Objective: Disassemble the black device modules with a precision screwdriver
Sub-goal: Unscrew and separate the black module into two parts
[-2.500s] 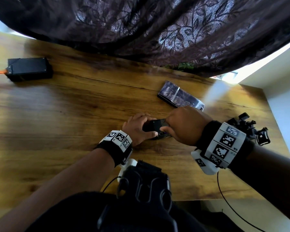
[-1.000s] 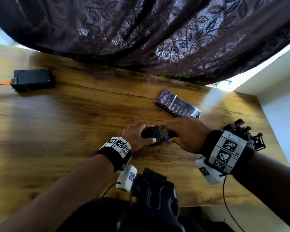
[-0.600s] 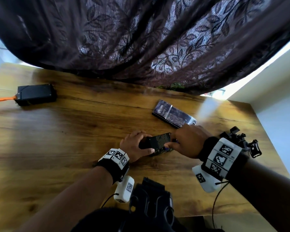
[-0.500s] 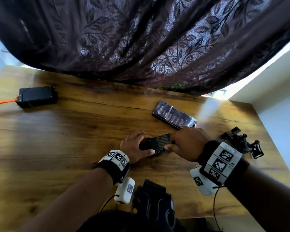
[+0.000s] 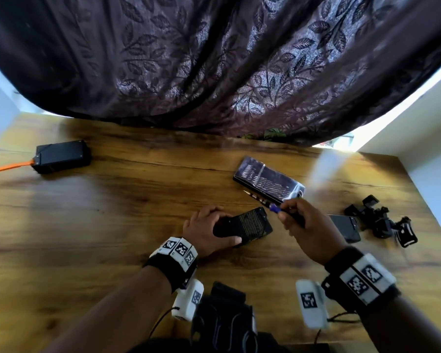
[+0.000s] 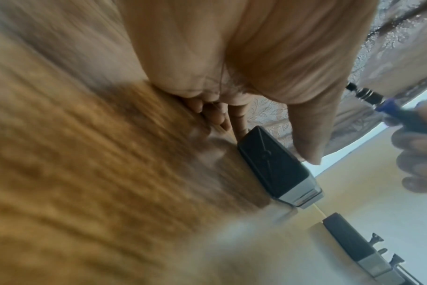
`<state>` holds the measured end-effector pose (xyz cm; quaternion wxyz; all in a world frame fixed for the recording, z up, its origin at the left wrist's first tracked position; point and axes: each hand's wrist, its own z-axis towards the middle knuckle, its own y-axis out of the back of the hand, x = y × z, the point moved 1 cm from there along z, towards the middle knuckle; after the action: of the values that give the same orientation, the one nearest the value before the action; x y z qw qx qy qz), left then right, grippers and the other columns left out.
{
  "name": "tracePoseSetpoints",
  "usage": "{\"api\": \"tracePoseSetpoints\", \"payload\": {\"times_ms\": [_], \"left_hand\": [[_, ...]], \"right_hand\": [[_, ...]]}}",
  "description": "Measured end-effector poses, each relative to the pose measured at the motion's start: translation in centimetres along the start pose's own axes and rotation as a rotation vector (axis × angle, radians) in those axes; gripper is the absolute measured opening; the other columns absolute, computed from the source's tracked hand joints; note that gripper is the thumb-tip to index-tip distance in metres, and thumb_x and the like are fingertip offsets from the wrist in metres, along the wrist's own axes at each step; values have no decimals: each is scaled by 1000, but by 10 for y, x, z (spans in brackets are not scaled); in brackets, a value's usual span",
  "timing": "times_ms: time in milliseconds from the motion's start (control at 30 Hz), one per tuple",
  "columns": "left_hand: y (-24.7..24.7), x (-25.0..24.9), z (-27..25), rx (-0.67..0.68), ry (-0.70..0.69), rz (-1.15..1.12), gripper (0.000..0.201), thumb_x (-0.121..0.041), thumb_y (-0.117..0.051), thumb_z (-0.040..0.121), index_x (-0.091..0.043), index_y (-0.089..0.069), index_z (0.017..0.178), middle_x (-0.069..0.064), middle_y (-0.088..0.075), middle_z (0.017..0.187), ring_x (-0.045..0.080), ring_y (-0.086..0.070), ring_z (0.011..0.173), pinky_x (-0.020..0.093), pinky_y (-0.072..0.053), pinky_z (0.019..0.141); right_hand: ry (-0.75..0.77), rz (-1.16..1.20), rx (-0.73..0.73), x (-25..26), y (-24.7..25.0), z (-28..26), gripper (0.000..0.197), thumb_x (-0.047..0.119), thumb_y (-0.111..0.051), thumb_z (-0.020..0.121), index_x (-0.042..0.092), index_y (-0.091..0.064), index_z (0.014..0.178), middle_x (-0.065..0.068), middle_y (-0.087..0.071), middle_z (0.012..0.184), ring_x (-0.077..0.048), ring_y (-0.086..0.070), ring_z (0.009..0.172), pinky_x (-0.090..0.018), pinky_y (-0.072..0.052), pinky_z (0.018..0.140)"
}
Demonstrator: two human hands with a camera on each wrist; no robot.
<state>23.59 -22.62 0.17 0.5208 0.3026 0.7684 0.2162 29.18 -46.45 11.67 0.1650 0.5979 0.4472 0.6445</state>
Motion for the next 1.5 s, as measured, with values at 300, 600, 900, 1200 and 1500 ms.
{"api": "tracePoseSetpoints", "payload": {"times_ms": [300,600,900,1200,1500], "left_hand": [[-6,-13,4,-28,101,20,51,-70,-53,90,-48,-50,135,-18,-22,153,20,-25,141,45,-16,114],[-5,-17,0,38,114,61,75,-77,-62,80,-49,-35,144,-18,-13,154,19,-18,143,49,-15,117],[-10,-21,1,3,158,57,73,-84,-40,81,-51,-34,146,-19,-19,156,21,-22,144,53,-16,115],[-6,-29,1,-39,45,32,83,-55,-83,73,-42,-40,142,-15,-49,138,11,-50,126,36,-44,107],[18,-20,-19,115,239,-497,67,-82,-56,80,-24,-77,106,8,-78,98,30,-73,93,38,-55,87]], "right_hand": [[-93,241,-56,-51,-26,-9,5,37,-57,100,32,-59,102,11,-58,67,-13,-55,63,-54,-57,71],[-78,339,-101,-83,-7,-12,5,36,-55,100,40,-57,103,-5,-58,73,-29,-57,69,-59,-55,70],[-87,379,-49,-108,5,-24,25,53,-54,93,33,-64,105,-3,-61,73,-23,-58,63,-54,-56,66],[5,211,150,-92,-21,4,68,47,-90,67,34,-48,120,9,-56,107,-8,-56,87,-23,-52,76],[-19,389,236,-77,-48,32,38,65,-78,69,48,-52,91,12,-68,95,-9,-66,88,-37,-57,81]]}}
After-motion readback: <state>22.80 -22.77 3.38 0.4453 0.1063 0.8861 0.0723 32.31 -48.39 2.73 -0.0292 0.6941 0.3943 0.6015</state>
